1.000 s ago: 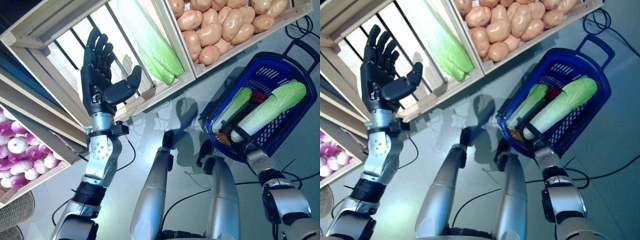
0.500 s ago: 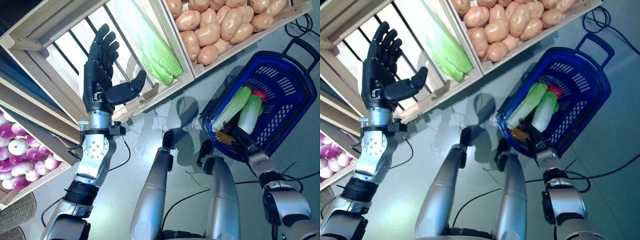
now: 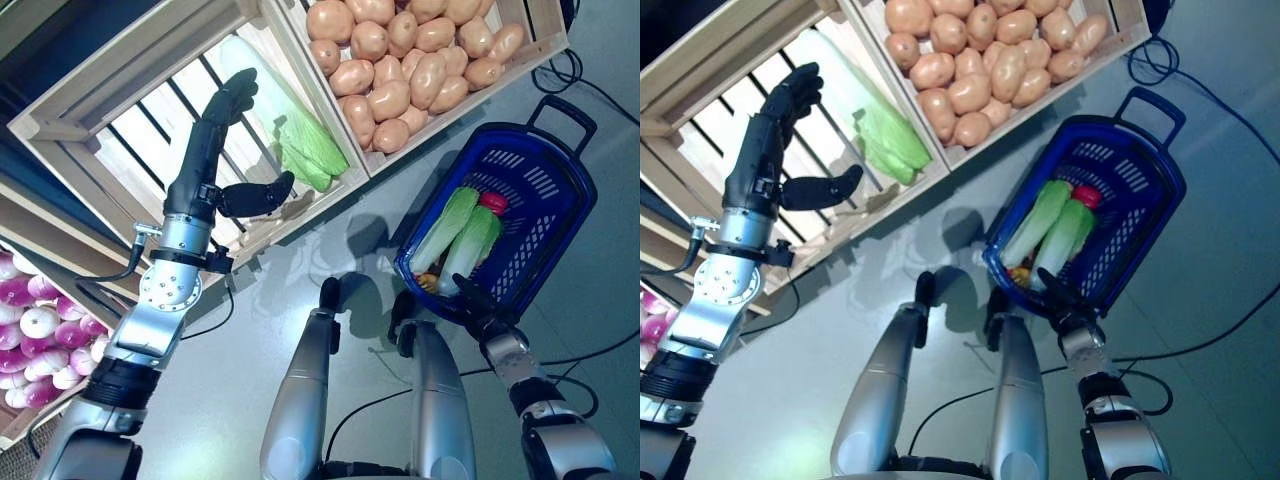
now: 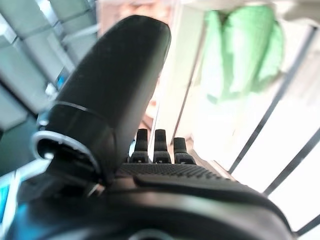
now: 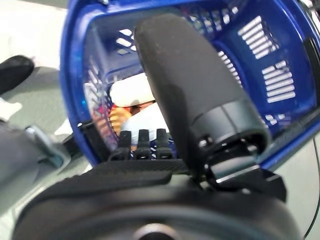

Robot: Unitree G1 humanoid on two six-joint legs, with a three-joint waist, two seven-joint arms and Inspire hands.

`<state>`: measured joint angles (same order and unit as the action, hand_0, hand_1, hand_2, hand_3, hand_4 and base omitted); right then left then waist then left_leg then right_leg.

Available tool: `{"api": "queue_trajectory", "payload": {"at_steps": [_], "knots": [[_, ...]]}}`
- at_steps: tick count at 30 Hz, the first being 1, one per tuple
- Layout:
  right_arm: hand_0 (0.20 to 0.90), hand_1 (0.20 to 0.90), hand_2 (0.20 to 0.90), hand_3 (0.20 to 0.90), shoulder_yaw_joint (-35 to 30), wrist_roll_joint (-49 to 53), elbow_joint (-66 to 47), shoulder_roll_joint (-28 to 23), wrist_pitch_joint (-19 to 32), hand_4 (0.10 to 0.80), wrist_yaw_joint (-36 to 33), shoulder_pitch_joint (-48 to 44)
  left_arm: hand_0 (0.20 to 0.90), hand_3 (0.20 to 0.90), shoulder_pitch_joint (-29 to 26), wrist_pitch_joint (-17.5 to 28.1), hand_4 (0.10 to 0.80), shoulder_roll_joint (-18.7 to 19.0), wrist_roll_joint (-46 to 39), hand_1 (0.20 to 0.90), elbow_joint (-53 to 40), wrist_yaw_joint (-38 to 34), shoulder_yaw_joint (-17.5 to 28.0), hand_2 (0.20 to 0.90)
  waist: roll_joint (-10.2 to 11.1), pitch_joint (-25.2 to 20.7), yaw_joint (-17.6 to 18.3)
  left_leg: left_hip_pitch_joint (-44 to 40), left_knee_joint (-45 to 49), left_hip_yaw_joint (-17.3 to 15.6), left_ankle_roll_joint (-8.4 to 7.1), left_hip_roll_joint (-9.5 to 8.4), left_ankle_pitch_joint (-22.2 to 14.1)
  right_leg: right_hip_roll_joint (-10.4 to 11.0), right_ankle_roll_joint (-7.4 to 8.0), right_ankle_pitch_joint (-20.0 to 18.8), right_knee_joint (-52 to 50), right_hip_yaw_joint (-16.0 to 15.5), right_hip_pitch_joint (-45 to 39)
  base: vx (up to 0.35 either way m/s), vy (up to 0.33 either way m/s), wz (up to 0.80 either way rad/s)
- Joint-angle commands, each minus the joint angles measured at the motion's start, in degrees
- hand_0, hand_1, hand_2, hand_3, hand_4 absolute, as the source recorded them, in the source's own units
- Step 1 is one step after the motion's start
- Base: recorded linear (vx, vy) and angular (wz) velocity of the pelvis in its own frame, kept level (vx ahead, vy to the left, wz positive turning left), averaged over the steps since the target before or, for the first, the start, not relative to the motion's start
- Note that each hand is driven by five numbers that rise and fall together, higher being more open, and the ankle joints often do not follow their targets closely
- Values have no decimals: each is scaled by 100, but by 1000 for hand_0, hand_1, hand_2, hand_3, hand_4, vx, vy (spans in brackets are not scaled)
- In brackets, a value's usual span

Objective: Put vegetables into the basket

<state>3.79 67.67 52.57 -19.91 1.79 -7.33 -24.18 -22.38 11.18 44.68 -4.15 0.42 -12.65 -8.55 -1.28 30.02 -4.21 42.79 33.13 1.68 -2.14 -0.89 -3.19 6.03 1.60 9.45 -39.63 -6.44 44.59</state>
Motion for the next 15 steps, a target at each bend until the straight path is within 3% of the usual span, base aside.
{"api": "queue_trajectory", "payload": {"at_steps": [1, 4, 7, 15], "knots": [[900, 900, 900, 900, 135, -205, -429, -244, 542, 800, 121, 238, 900, 900, -496, 154, 800, 217, 1007, 900, -470, -514, 442, 900, -349, -22, 112, -307, -226, -458, 219, -365, -204, -99, 119, -499, 674, -152, -466, 32, -14, -5], [900, 900, 900, 900, 179, -307, -590, -325, 492, 800, -112, 300, 900, 900, -538, 72, 800, 441, 1676, 900, -347, -626, 404, 900, -351, -22, 137, -285, -228, -489, 198, -361, -204, -70, 105, -493, 706, -161, -458, 0, 0, 0], [900, 900, 900, 900, 201, -344, -654, -429, 439, 800, -125, 313, 900, 900, -567, -61, 800, 871, 3095, 900, -282, -922, 226, 900, -364, -22, 157, -311, -201, -520, 161, -366, -260, -33, 94, -451, 713, -172, -498, 16, 45, 1], [900, 900, 900, 900, 234, -353, -599, -676, 292, 800, 30, 312, 900, 900, -1029, -537, 800, 1727, 4640, 900, -293, -662, -415, 900, -389, -22, 225, -273, -74, -640, 161, -291, -320, 91, 85, -413, 571, -271, -481, 4, 28, -1]]}}
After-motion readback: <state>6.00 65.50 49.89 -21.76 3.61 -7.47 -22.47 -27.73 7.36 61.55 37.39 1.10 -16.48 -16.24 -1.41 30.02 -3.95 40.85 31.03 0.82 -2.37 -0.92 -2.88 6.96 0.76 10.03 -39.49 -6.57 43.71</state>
